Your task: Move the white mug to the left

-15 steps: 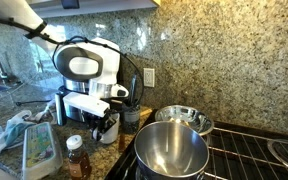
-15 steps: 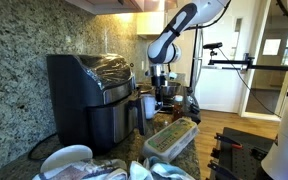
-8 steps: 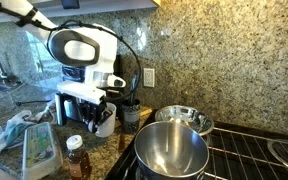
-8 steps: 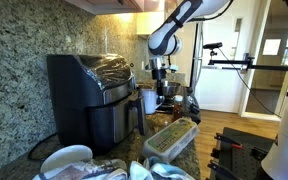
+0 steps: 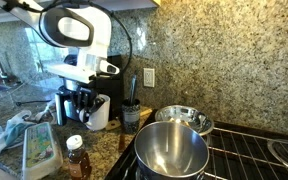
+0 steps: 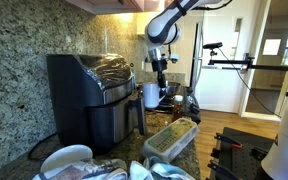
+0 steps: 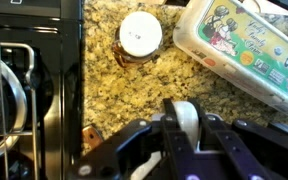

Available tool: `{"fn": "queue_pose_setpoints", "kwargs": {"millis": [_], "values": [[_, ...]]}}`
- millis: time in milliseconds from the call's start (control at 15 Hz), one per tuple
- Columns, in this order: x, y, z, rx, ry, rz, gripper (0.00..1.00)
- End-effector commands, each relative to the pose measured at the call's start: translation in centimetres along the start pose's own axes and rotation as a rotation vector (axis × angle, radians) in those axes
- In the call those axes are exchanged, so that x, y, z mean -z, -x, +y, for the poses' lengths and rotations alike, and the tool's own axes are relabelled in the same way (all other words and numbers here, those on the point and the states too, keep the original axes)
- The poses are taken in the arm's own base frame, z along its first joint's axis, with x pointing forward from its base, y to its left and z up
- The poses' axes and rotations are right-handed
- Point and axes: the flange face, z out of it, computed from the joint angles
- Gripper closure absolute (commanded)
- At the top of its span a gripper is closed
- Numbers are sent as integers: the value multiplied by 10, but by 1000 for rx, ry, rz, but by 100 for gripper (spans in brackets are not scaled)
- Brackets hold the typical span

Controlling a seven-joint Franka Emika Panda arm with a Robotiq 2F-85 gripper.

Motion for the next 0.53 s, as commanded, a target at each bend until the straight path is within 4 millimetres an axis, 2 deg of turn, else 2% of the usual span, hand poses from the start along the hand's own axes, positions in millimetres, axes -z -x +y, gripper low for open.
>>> {"fn": "queue_pose_setpoints", "kwargs": {"millis": [0, 267, 467], "values": [[28, 17, -16, -31, -5, -46, 95], [23, 33, -42, -28, -42, -95, 95], [14, 44, -71, -8, -59, -88, 95]]}}
